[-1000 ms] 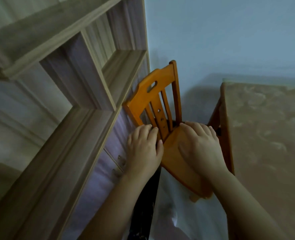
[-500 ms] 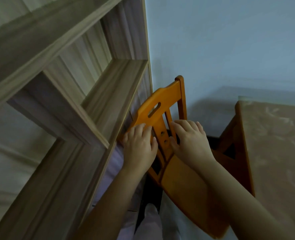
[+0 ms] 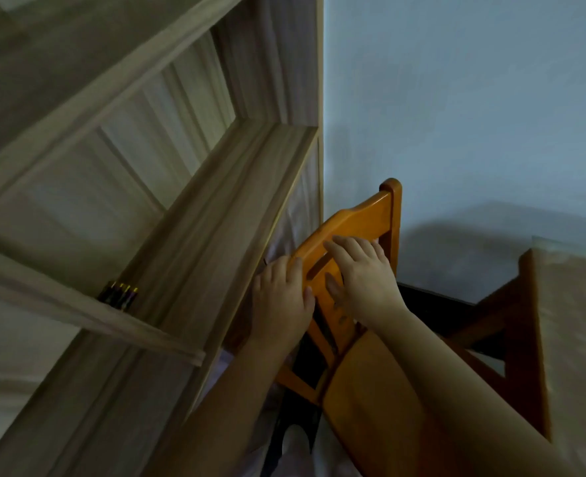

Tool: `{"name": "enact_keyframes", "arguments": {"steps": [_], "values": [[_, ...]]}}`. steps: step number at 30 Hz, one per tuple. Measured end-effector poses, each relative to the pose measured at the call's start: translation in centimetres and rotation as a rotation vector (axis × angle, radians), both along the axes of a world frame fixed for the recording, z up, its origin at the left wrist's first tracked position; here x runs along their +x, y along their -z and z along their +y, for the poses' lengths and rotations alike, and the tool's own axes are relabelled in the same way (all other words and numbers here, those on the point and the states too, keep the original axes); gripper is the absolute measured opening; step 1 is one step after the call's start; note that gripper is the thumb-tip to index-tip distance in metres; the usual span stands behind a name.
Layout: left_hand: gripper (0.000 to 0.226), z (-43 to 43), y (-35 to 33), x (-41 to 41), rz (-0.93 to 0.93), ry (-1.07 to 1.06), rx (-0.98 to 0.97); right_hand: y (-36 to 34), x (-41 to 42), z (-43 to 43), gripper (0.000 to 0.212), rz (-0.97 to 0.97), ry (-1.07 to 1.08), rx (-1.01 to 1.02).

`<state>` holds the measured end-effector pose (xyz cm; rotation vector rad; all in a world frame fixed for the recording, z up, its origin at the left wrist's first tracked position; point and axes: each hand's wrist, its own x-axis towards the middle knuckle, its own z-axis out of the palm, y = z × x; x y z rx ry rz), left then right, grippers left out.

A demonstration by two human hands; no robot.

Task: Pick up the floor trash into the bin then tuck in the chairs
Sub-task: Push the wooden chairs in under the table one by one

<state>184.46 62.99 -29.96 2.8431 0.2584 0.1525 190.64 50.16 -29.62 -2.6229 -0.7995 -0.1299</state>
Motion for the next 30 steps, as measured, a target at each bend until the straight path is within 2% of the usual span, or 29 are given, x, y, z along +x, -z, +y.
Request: {"name": "enact_keyframes", "arguments": {"steps": [4, 8, 14, 18, 24, 30], "values": [[0.056, 0.2, 1.1, 1.8, 0.064, -0.033, -0.045, 1.0, 2.7, 0.8, 0.052, 0.022, -0.056, -0.062], [0.055, 0.4, 1.8, 3.3, 0.087, -0.034, -0.171, 2.1, 4.6, 1.5, 0.059, 0.066, -0.117, -0.114], [0.055, 0.9, 2.0, 4.5, 0.066, -0.031, -0.237, 3.1, 6.3, 2.3, 0.063, 0.033, -0.196, -0.102], [0.045, 1.5, 2.2, 5.1, 0.069, -0.034, -0.336, 3.8, 7.2, 2.3, 0.064, -0.018, -0.272, -0.084], [0.013, 2.8, 2.2, 5.9, 0.168, -0.046, -0.633, 4.5, 8.5, 1.8, 0.066, -0.079, -0.332, -0.071], [0.023, 4.2, 1.4, 6.6, 0.443, -0.098, -1.026, 5.2, 9.7, 1.9, 0.064, -0.173, -0.342, -0.04]]}}
